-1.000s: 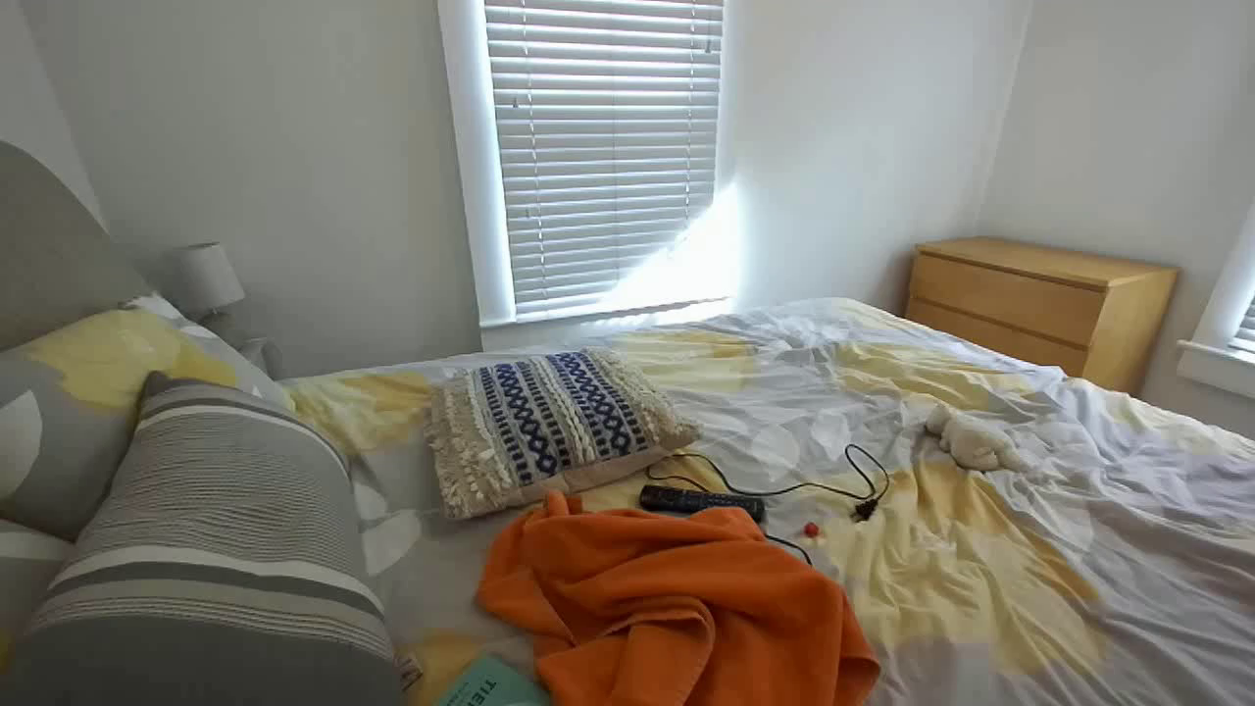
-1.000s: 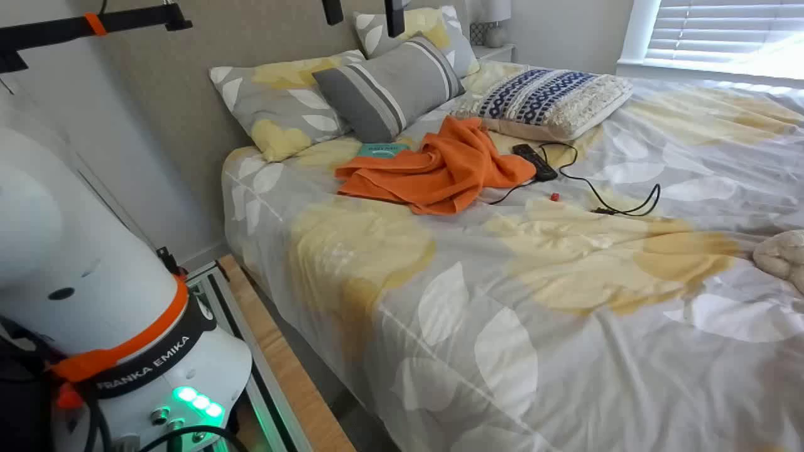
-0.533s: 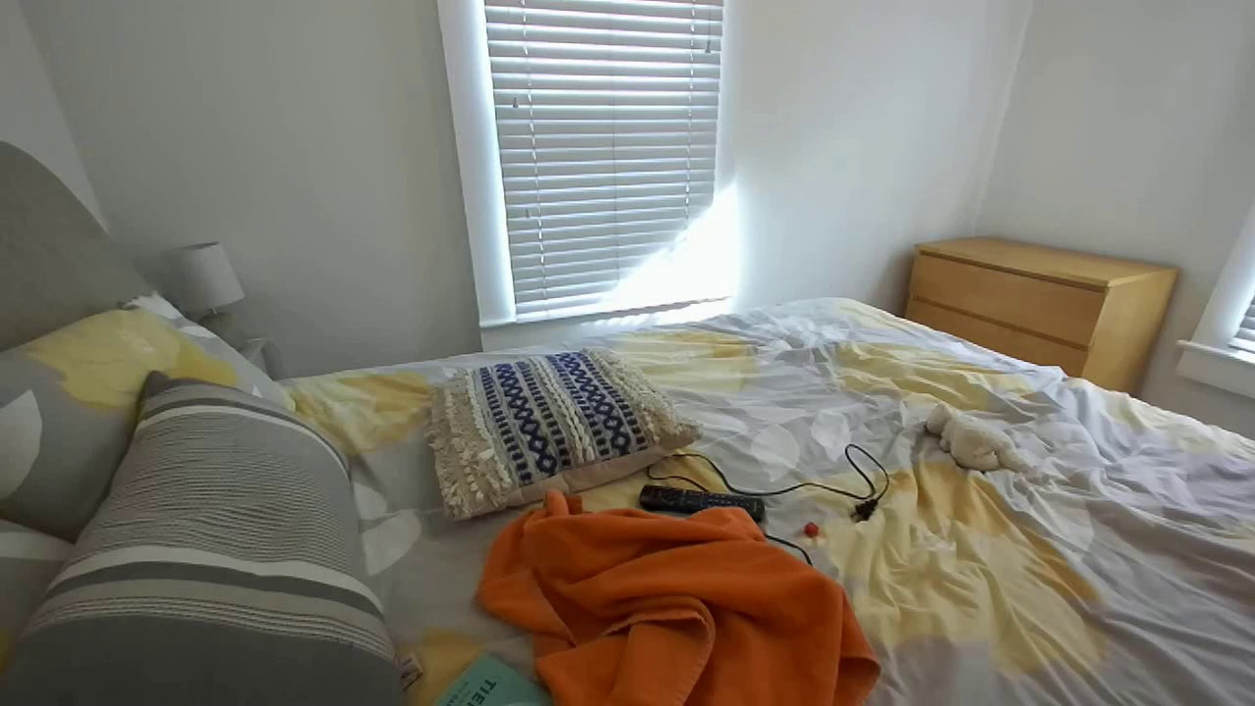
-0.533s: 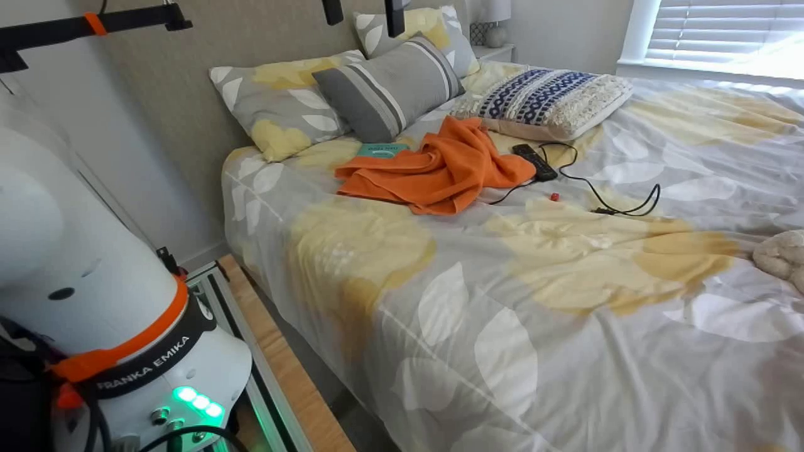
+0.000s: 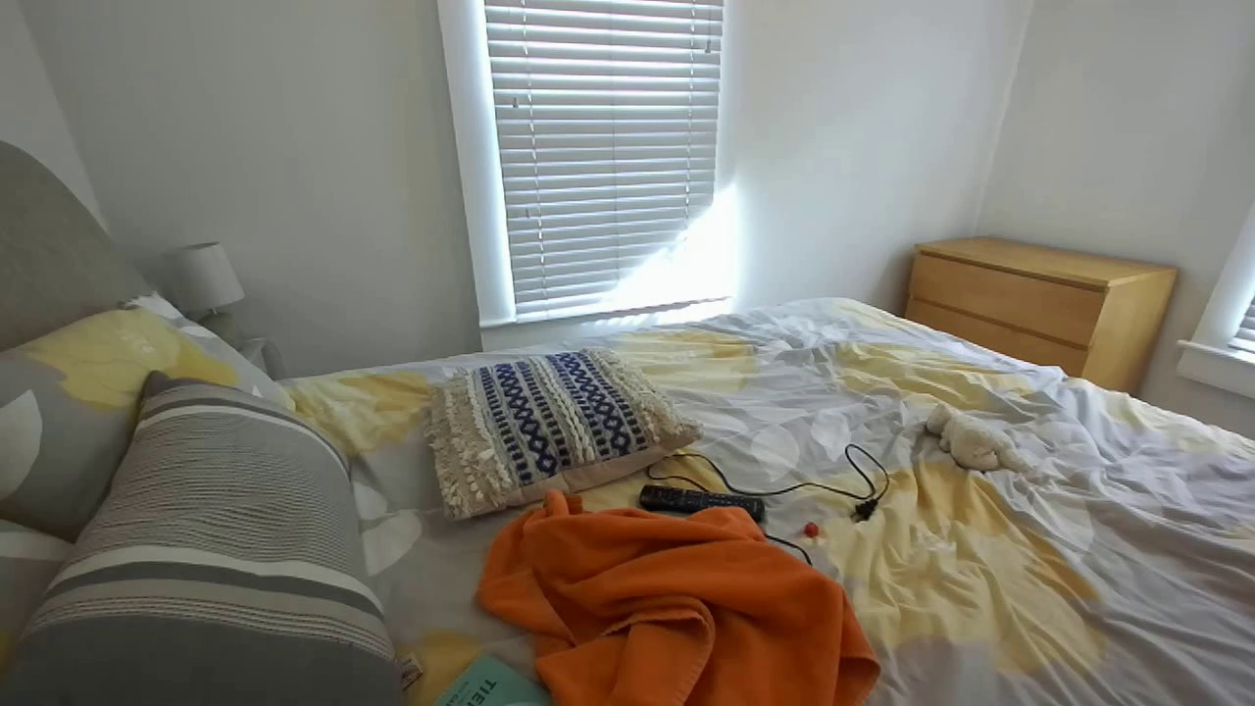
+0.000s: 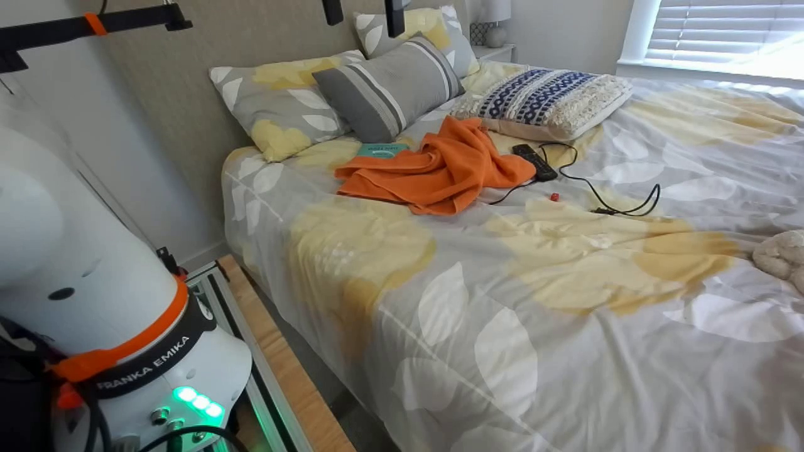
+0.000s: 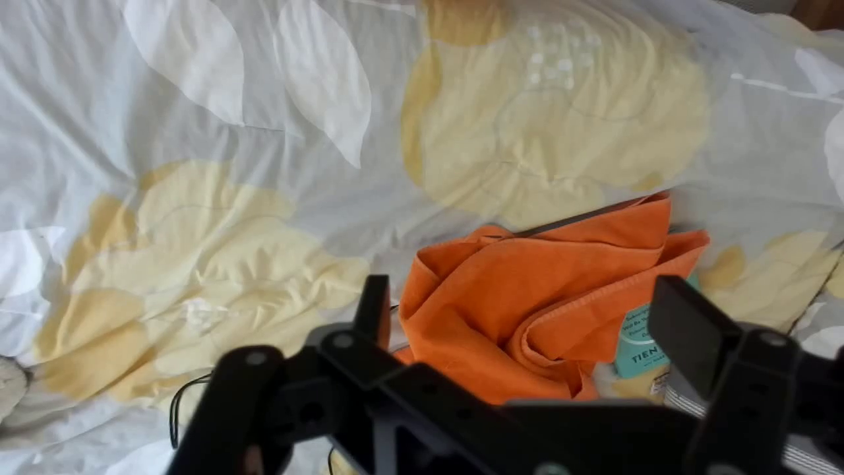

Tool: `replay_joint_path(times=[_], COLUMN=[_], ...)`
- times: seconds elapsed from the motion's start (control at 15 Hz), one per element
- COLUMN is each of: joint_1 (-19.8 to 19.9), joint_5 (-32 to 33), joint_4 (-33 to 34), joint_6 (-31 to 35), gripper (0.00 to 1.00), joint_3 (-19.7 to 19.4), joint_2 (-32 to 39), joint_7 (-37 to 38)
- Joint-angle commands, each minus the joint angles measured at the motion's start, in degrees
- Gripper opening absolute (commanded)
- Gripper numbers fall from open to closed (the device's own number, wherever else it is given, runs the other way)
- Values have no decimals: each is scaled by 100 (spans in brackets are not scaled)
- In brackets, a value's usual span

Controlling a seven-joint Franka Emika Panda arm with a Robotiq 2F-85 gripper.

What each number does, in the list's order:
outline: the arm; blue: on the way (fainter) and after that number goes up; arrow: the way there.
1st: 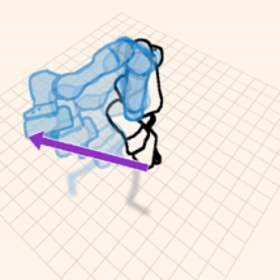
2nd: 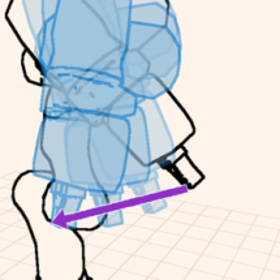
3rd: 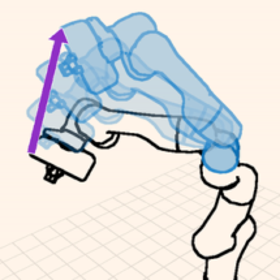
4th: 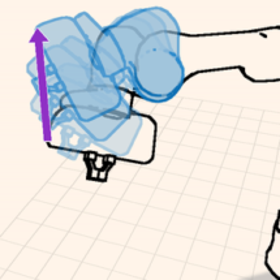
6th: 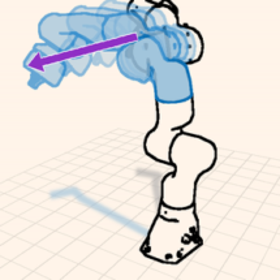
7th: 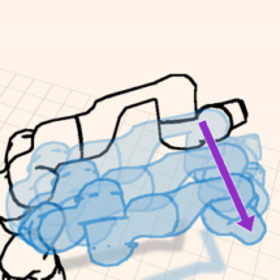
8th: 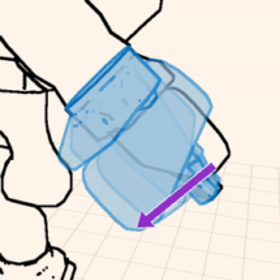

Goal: Pick up the orange dice on the bed and drop it on the bed

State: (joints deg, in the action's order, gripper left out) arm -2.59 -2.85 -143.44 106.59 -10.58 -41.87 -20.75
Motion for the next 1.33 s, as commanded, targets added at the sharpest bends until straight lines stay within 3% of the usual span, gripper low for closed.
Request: replay_joint_path(times=[0.0,0.13,0.67,1.27], joint_1=[44,59,0,287], joint_5=[-26,0,-207,-789], joint_4=[15,126,1281,2717], joint_6=[-17,62,1494,2246], gripper=[100,100,100,100], joint_3=[36,15,-254,310], joint_2=[10,211,2631,5014], joint_7=[-22,-13,-594,-1161])
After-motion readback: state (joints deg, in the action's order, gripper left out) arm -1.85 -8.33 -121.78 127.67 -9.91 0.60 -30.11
